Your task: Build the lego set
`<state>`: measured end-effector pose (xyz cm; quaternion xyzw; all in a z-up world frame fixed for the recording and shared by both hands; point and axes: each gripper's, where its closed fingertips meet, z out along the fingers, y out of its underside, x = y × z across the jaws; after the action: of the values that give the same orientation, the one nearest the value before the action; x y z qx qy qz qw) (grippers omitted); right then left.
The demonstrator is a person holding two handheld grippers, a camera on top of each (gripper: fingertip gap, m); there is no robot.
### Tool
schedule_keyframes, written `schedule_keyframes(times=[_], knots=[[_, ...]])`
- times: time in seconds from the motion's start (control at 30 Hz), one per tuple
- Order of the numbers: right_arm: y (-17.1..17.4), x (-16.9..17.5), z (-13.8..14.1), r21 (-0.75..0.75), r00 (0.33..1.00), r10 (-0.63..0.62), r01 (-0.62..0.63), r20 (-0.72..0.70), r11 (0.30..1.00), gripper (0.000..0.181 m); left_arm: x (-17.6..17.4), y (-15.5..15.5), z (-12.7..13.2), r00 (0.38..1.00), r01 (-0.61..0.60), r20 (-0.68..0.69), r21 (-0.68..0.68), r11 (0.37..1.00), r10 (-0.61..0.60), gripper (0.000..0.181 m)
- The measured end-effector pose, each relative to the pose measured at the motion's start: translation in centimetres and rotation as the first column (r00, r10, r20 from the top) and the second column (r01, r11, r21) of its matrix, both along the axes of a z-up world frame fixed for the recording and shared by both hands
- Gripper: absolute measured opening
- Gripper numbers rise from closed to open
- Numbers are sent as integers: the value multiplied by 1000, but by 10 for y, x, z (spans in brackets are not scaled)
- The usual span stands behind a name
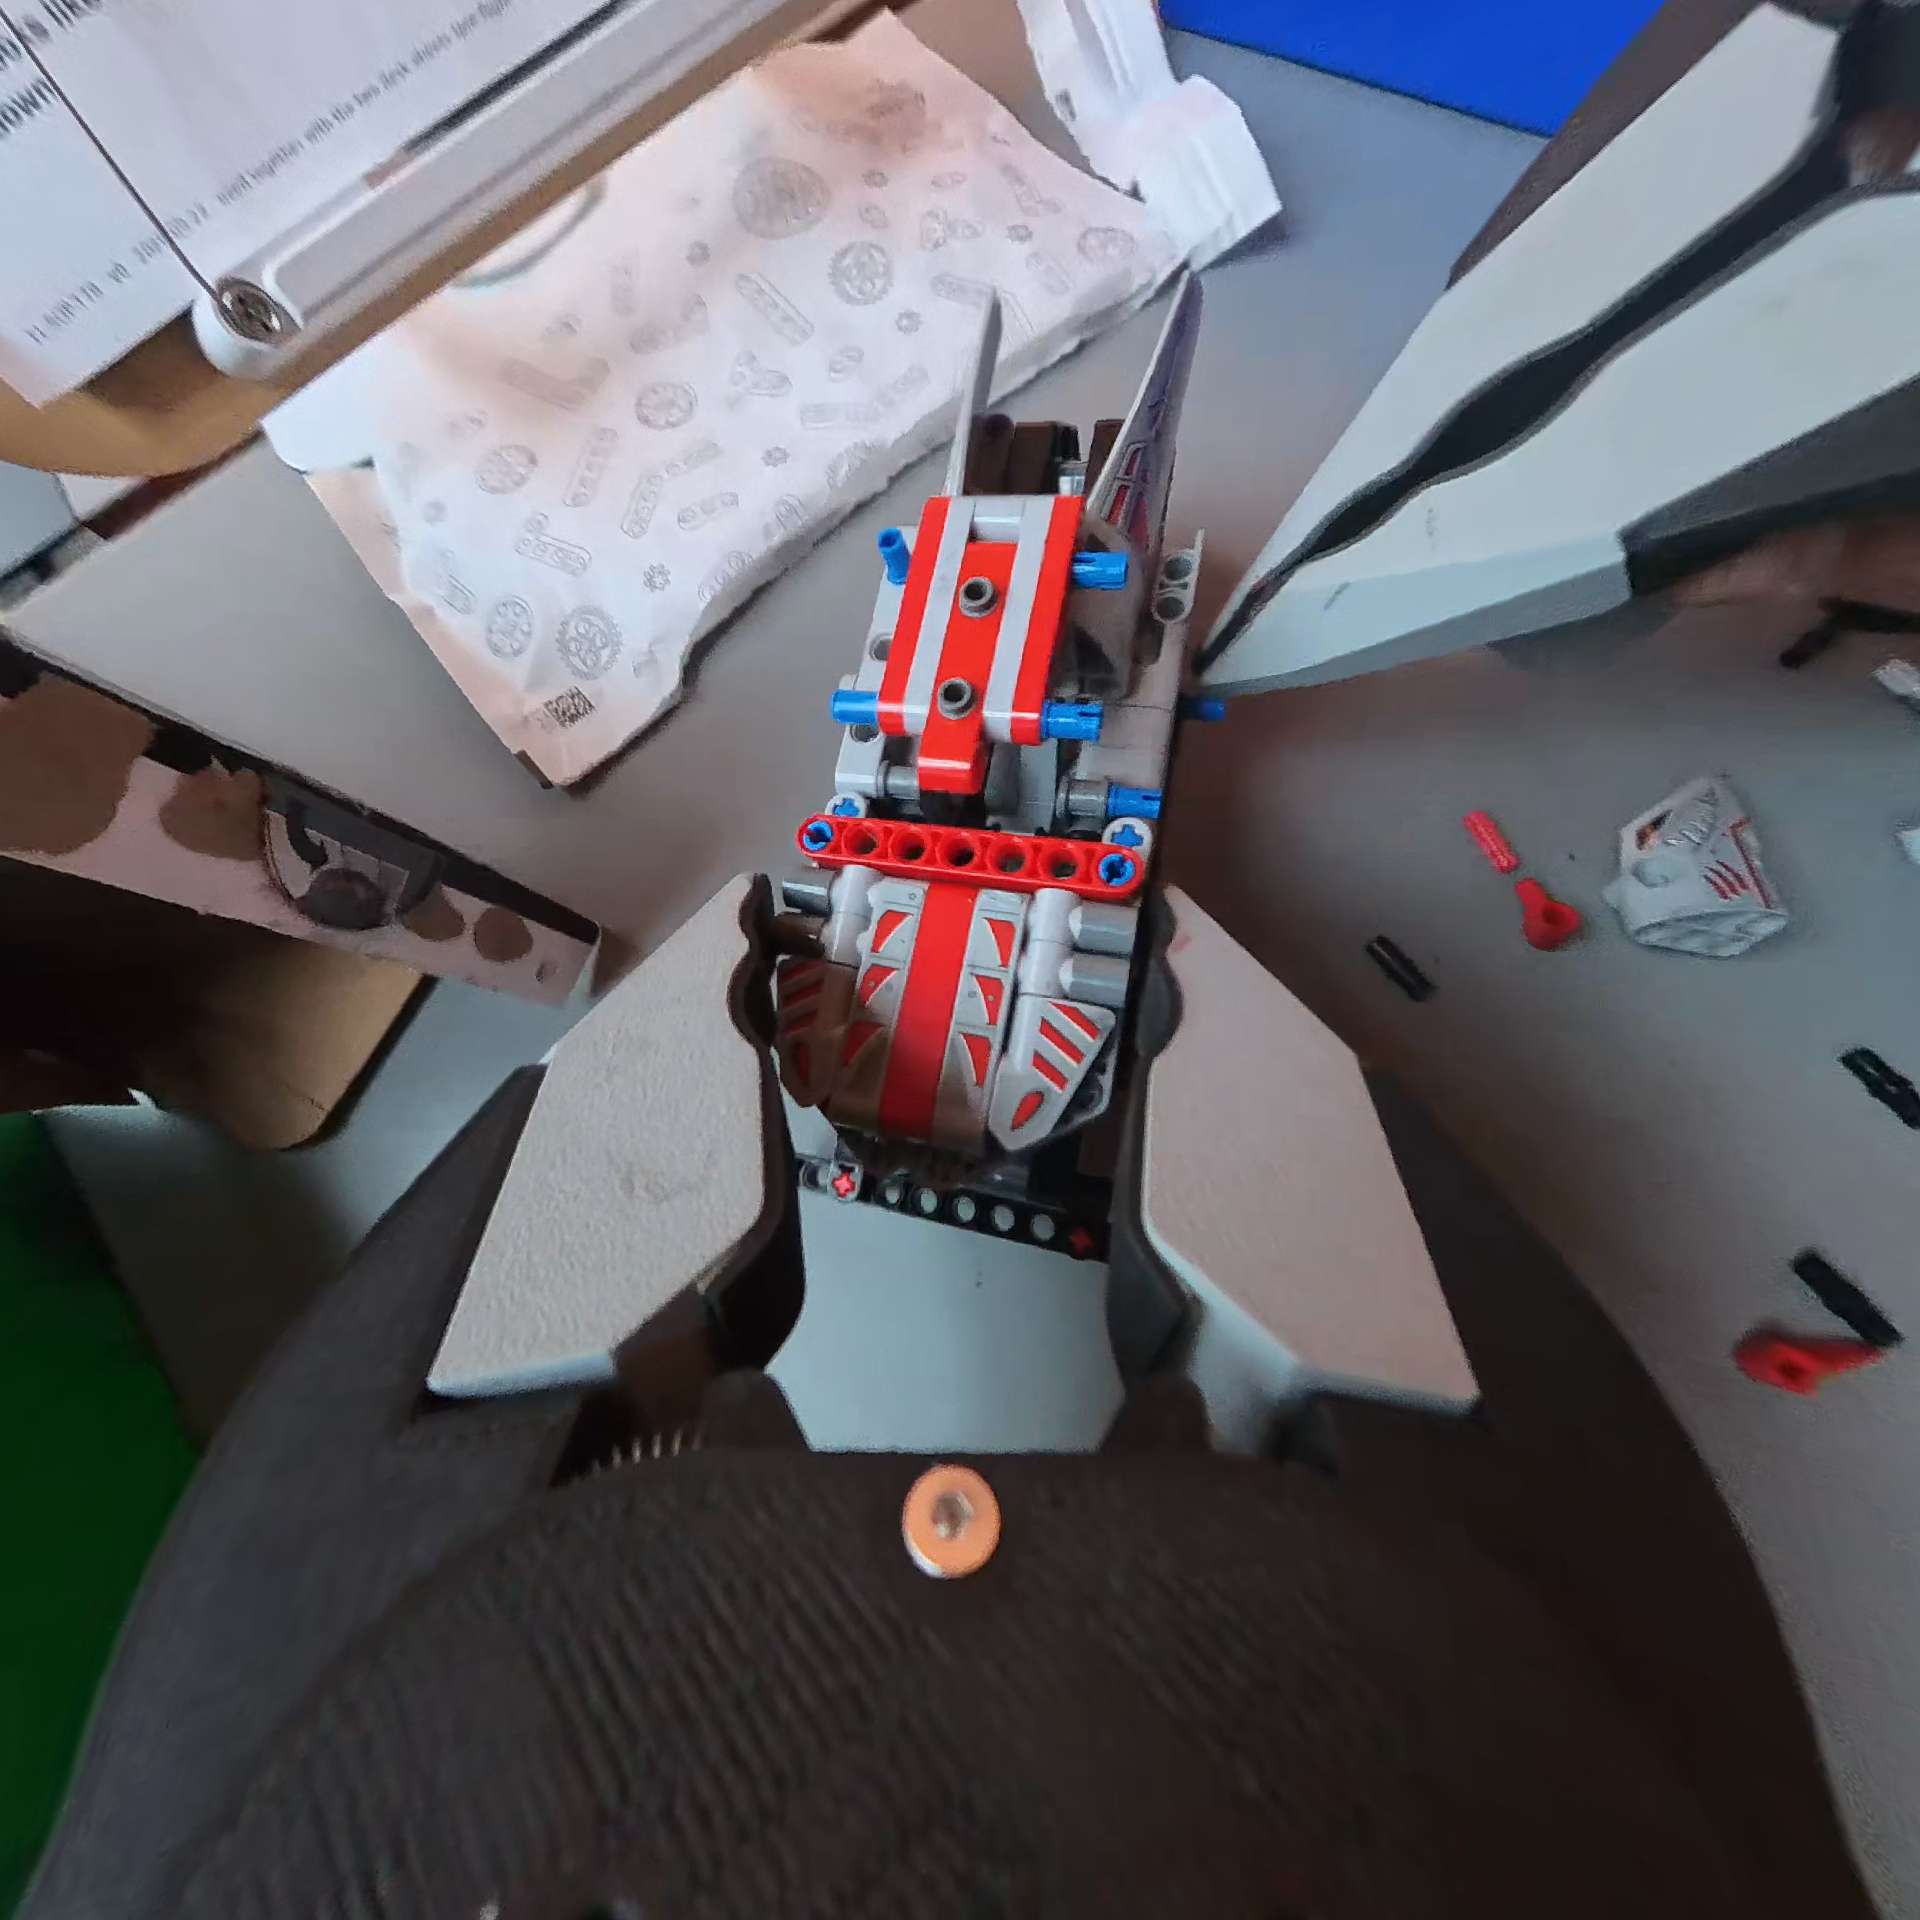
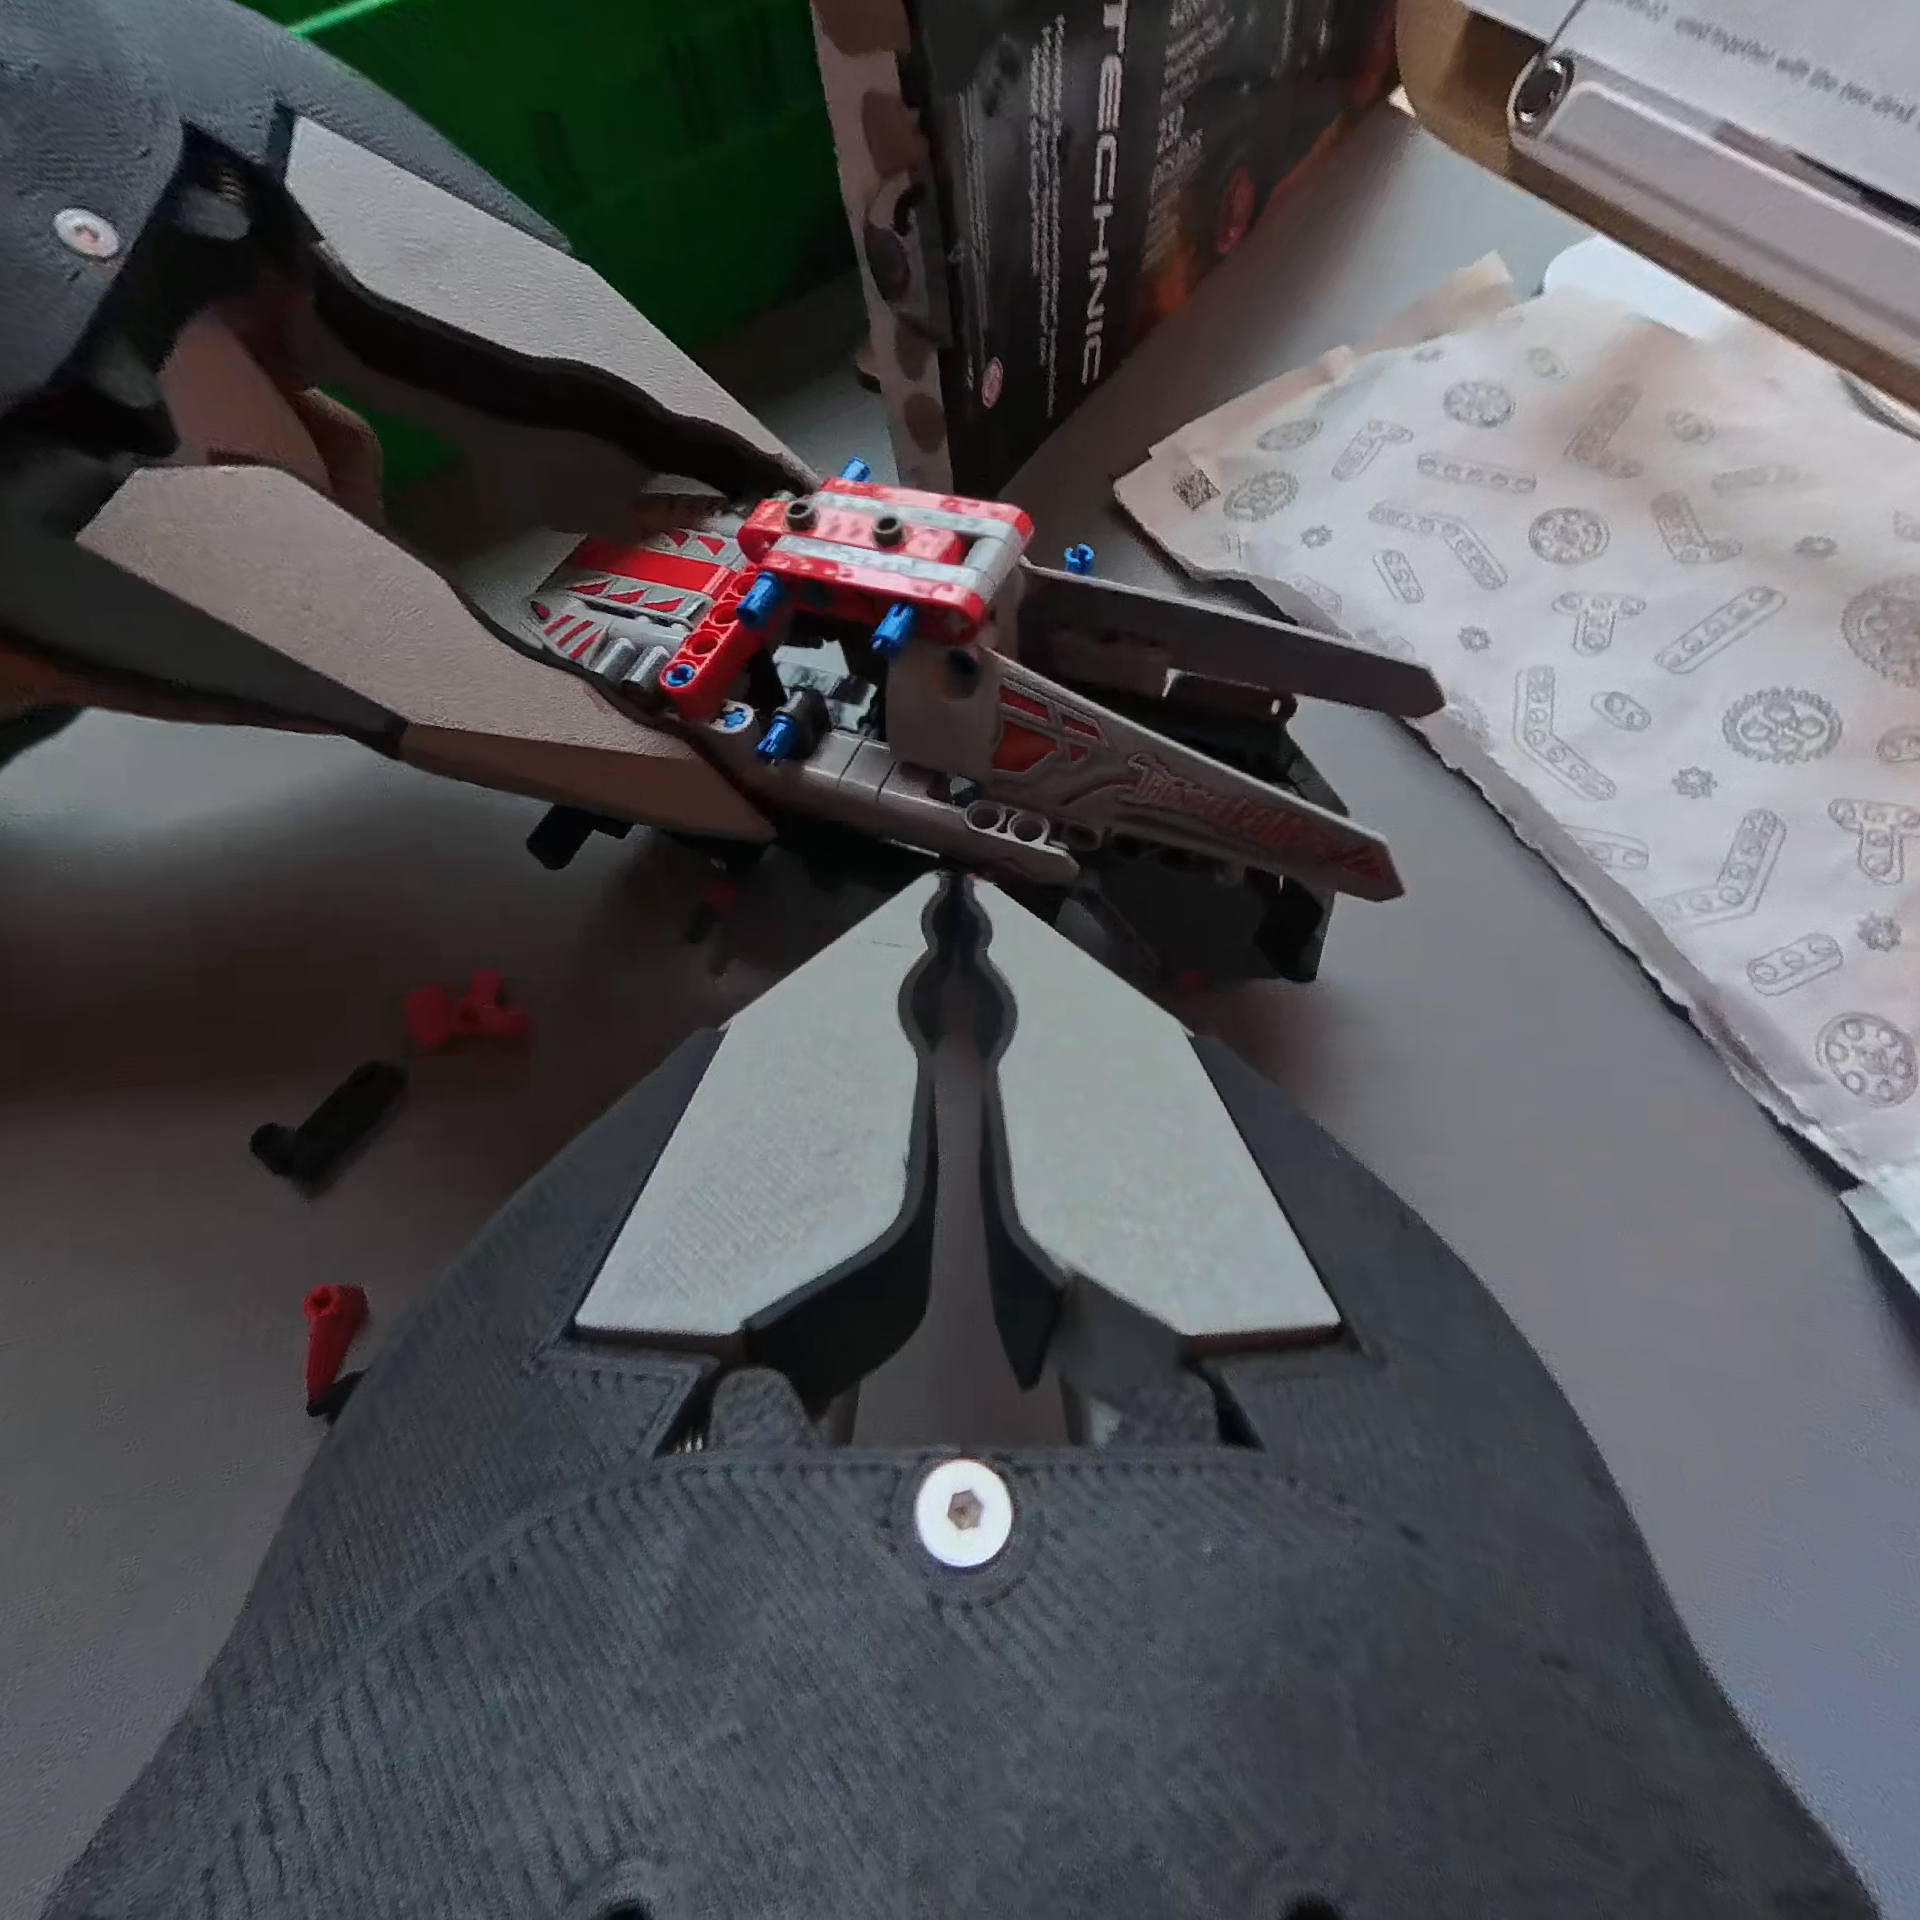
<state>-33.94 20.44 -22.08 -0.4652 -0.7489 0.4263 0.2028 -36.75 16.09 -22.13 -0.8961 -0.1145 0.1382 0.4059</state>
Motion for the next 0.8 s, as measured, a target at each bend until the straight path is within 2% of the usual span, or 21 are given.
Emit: schedule_keyframes(times=[0.1, 0.2, 0.23, 0.37, 0.43, 0.53, 0.6, 0.7, 0.8], knots=[[-1, 4, -5, -67, 998, 15, -11, 61, 998, 0, 1, 3, 0, 996, 7, -85, 21, 1000, -6, 69], [1, 5, -4, -123, 996, 19, -9, 85, 992, 0, 3, 4, 0, 996, 41, -79, 10, 999, -40, 69], [1, 6, -5, -138, 995, 23, -10, 93, 990, 0, 3, 4, 2, 996, 49, -73, 14, 999, -48, 76], [1, 7, -7, -178, 992, 30, -7, 126, 984, 0, 2, 12, 19, 990, 100, -105, 47, 994, -95, 77], [0, 7, -7, -200, 991, 32, -6, 129, 980, 0, 8, 18, 12, 984, 152, -90, -12, 988, -152, 78], [-2, 6, -7, -247, 990, 45, -10, 137, 969, 0, 0, 19, -13, 981, 159, -81, -188, 969, -177, 83], [-4, 5, -7, -282, 988, 53, -11, 142, 959, 1, -4, 21, -27, 979, 175, -56, -260, 950, -195, 89], [-2, 3, -8, -314, 986, 49, 3, 158, 949, 2, -7, 25, -28, 964, 210, -95, -296, 932, -248, 87], [-3, 4, -9, -370, 980, 50, 24, 191, 929, 2, -8, 25, -27, 959, 202, -132, -303, 931, -251, 86]])
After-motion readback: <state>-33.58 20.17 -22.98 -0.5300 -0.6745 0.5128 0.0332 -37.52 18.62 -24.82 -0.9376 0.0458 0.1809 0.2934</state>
